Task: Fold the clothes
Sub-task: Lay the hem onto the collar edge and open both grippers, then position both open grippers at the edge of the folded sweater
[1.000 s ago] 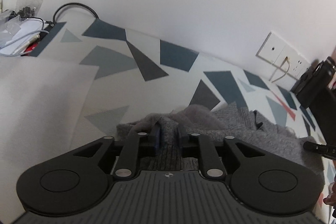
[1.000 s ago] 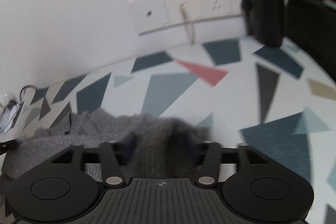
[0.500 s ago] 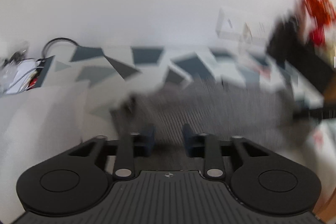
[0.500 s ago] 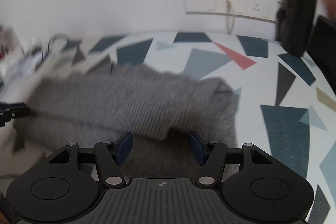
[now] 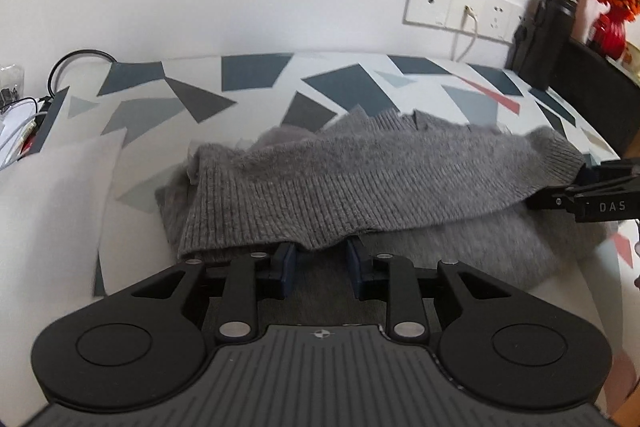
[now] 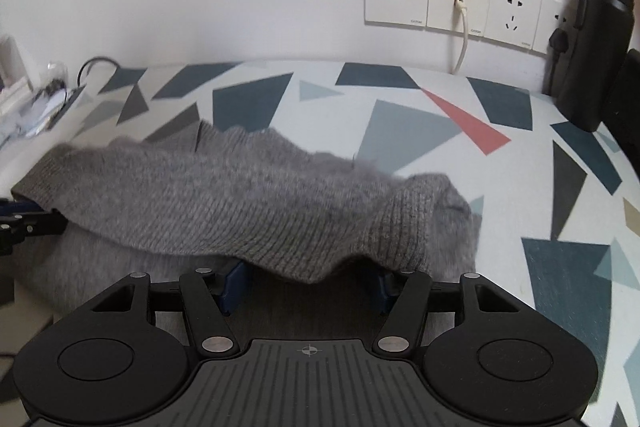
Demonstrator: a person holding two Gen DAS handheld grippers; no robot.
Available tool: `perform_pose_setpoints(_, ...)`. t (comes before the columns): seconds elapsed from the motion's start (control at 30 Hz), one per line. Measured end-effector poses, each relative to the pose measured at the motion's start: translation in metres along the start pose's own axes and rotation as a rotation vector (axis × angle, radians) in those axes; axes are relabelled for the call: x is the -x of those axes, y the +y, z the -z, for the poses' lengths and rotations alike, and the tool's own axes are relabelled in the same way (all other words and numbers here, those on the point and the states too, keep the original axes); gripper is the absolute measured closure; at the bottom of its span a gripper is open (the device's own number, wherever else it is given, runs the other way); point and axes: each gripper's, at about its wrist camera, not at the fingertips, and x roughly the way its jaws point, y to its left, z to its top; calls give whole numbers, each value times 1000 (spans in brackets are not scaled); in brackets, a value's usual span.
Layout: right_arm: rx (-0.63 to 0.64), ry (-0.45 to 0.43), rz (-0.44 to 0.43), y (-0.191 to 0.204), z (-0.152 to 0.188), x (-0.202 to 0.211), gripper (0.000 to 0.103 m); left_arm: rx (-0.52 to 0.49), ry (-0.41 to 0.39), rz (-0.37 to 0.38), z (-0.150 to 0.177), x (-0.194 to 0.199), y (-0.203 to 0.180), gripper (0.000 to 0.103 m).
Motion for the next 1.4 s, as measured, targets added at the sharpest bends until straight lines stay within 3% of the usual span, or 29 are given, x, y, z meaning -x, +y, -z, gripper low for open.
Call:
perform_pose_setpoints(0.17, 1, -22, 7, -6, -23, -21, 49, 19, 3, -9, -18, -22, 8, 75)
perform_pose_setpoints(0.23, -60, -111, 16, -14, -31, -21, 47, 21, -12, -19, -28, -31, 12, 75)
perform_pose_setpoints(0.27, -94, -160, 21, -18, -36, -21, 44, 39, -39, -29, -35, -34, 16, 74)
perform_pose_setpoints(0.3, -129, -209, 26, -22, -40, -20, 31, 61, -67, -38, -42, -37, 20, 72)
perform_pose_setpoints(0.33, -148, -221, 31, -25, -42, -20, 22, 94, -105, -48, -47, -37, 25, 61)
perform_pose_setpoints(0.37, -162, -220, 35, -28, -44, -19, 22, 124, -132, -72, -53, -36, 30, 41)
perform_pose_setpoints(0.4, -175, -219, 39, -32, -46, -19, 22, 152, -157, -100, -58, -35, 34, 35)
perform_pose_setpoints(0.47, -195, -213, 40, -38, -48, -16, 19, 178, -174, -108, -64, -29, 41, 33)
perform_pose_setpoints(0.53, -194, -195, 22, -46, -43, -11, 6, 180, -152, -88, -63, -23, 48, 27)
perform_pose_setpoints(0.63, -188, -139, -2, -58, -30, -4, 1, 174, -92, -65, -52, -13, 57, 17)
perform_pose_setpoints(0.9, -273, 23, -4, -80, 4, -14, 1, 239, 76, -71, -12, -13, 78, 14)
perform_pose_setpoints(1.0, -203, 35, 0, -70, 2, -20, 1, 306, 114, -52, -6, -25, 82, 9)
perform_pose_setpoints(1.13, -110, 38, 47, -53, -1, -28, 1, 242, 130, -78, -10, -35, 67, 0)
perform_pose_setpoints(1.23, -127, 7, 64, -50, 0, -29, 1, 184, 148, -110, -12, -41, 56, 0)
perform_pose_setpoints(1.4, -150, -25, 64, -53, 1, -29, 1, 190, 139, -116, -12, -41, 56, 0)
